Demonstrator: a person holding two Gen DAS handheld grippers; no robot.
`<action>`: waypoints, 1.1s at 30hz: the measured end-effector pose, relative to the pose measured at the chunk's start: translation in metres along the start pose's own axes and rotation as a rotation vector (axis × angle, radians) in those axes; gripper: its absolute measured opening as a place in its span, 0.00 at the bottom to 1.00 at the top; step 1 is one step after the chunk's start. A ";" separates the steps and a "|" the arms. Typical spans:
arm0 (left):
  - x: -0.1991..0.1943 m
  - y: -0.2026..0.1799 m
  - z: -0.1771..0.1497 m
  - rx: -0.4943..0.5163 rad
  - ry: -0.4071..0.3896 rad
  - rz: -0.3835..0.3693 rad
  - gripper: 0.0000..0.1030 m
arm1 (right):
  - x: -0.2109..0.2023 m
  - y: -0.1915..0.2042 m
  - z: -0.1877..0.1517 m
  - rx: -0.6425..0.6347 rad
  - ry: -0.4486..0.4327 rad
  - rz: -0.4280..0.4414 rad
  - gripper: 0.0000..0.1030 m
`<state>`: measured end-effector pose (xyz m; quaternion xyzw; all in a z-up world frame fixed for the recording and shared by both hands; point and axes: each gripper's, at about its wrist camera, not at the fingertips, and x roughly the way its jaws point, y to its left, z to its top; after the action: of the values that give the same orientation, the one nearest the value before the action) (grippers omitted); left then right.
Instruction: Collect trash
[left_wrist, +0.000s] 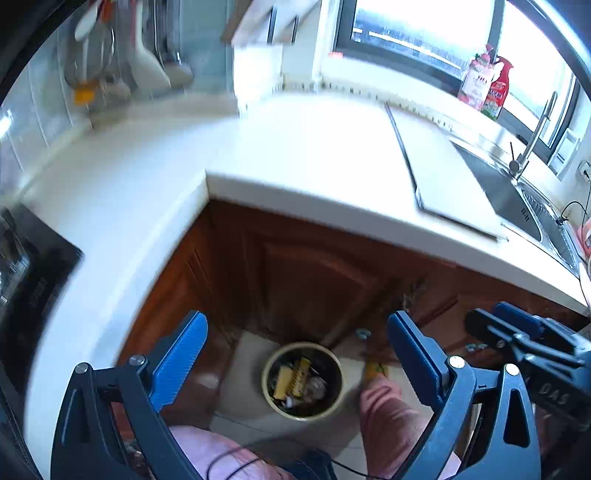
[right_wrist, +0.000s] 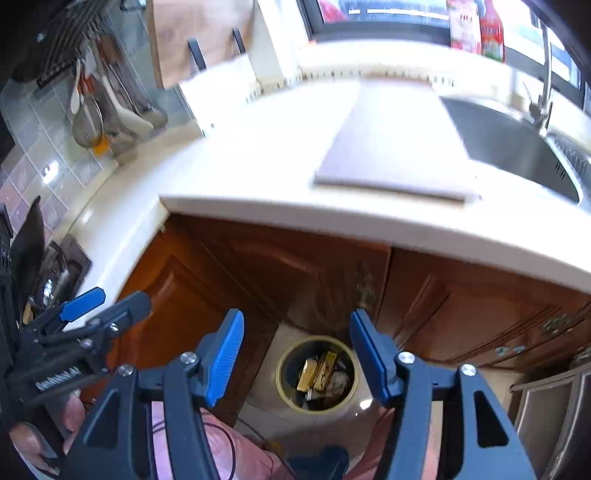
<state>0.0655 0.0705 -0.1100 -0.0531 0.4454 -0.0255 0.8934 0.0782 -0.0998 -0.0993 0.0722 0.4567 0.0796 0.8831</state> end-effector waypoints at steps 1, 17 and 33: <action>-0.007 -0.001 0.003 0.003 -0.017 -0.002 0.94 | -0.009 0.003 0.005 -0.002 -0.015 0.007 0.58; -0.096 -0.006 0.059 0.024 -0.253 0.036 0.94 | -0.073 0.044 0.040 -0.080 -0.229 -0.030 0.59; -0.102 -0.014 0.057 0.028 -0.272 0.046 0.94 | -0.085 0.044 0.045 -0.067 -0.286 -0.023 0.59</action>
<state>0.0501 0.0706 0.0063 -0.0335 0.3209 -0.0039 0.9465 0.0628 -0.0768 0.0028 0.0482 0.3242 0.0734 0.9419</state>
